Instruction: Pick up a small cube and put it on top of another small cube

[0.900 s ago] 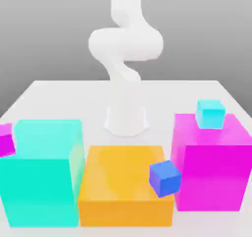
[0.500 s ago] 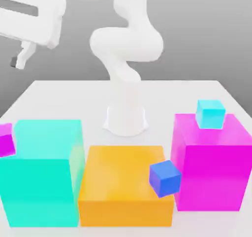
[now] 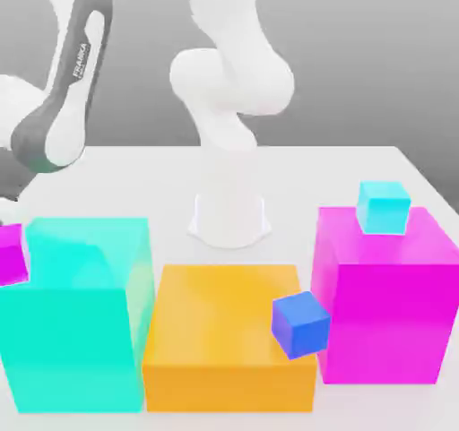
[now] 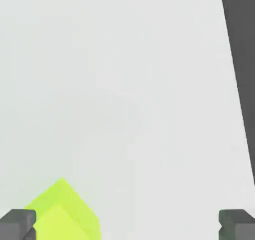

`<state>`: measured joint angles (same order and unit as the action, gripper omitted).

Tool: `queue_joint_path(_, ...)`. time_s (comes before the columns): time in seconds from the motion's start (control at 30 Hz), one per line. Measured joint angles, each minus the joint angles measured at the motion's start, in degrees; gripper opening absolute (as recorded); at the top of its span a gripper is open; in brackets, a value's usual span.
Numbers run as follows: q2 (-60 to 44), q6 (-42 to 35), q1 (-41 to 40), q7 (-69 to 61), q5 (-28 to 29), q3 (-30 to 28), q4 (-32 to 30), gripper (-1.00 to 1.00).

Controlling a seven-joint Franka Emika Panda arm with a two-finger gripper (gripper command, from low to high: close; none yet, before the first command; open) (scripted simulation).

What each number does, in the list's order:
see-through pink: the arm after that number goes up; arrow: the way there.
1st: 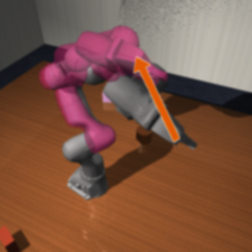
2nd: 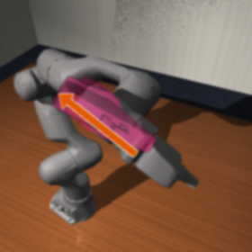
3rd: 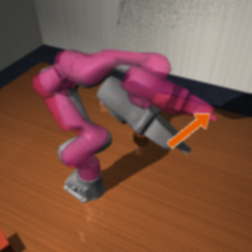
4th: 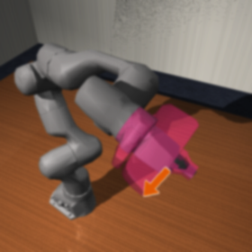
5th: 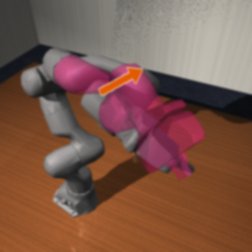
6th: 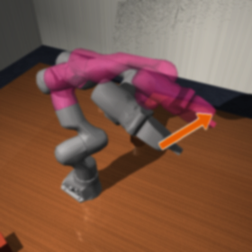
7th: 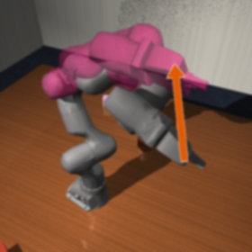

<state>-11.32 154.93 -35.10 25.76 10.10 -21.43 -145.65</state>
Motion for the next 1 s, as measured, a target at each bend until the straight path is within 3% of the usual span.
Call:
queue_joint_path(0.27,2.97,3.46,0.23,21.35,-15.55,0.17,-7.08,0.0)
queue_joint_path(0.37,0.82,7.34,-1.35,20.18,-20.73,2.5,-7.19,0.0)
queue_joint_path(0.5,-6.88,13.64,-7.25,15.1,-27.9,9.97,-5.58,0.0)
queue_joint_path(0.53,-7.55,14.47,-8.44,14.49,-27.84,11.12,-5.35,-1.0)
queue_joint_path(0.77,-7.21,14.33,-8.89,15.28,-27.11,11.44,-5.45,-1.0)
queue_joint_path(1.0,4.81,4.28,-4.54,23.74,-14.35,5.07,-7.21,-1.0)
